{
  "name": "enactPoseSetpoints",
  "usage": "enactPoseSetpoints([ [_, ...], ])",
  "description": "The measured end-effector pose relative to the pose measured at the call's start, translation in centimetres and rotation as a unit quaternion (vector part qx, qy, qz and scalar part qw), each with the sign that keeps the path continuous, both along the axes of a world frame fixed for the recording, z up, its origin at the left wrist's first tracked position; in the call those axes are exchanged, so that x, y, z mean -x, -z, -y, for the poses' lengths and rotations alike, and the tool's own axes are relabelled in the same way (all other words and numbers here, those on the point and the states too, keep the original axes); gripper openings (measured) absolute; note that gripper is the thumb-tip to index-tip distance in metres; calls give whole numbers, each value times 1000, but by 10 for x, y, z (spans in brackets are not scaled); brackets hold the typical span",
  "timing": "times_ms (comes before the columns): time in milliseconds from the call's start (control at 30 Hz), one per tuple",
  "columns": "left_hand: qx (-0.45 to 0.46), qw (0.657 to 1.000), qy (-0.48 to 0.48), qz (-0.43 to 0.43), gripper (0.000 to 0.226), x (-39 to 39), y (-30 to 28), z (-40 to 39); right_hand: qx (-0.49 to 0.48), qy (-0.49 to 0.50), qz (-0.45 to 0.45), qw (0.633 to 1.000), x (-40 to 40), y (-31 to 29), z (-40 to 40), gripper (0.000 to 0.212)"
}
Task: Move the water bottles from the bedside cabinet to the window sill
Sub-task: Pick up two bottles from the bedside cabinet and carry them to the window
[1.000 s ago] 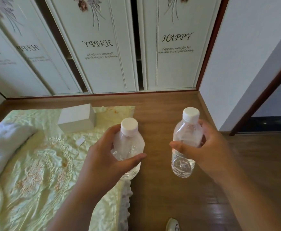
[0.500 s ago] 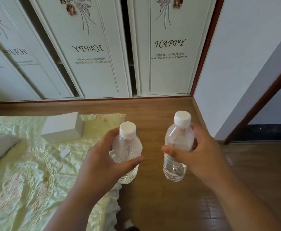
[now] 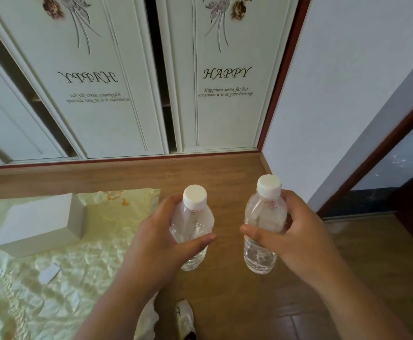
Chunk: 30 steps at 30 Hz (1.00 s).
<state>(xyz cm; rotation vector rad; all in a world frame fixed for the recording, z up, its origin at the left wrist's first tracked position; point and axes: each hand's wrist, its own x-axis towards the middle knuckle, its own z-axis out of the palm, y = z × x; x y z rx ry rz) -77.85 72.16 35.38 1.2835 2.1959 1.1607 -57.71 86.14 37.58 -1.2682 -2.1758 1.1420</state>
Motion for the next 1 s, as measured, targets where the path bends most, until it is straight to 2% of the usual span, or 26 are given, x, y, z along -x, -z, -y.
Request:
enactPoseSetpoints([
  [167, 6, 1000, 13, 8, 84, 76, -3, -60, 1, 30, 8, 1000, 70, -8, -52, 74],
  [400, 6, 1000, 21, -19, 79, 169, -12, -120, -9, 43, -12, 999, 155, -9, -101, 73],
  [733, 25, 999, -32, 11, 82, 245, -4, -175, 22, 1, 0, 1000, 245, 2, -183, 87],
  [900, 36, 997, -68, 17, 82, 273, -4, -225, 29, -26, -41, 998, 289, 6, -247, 71],
  [1000, 47, 995, -88, 7, 81, 292, -9, -270, 16, -52, -40, 998, 316, 4, -300, 72],
])
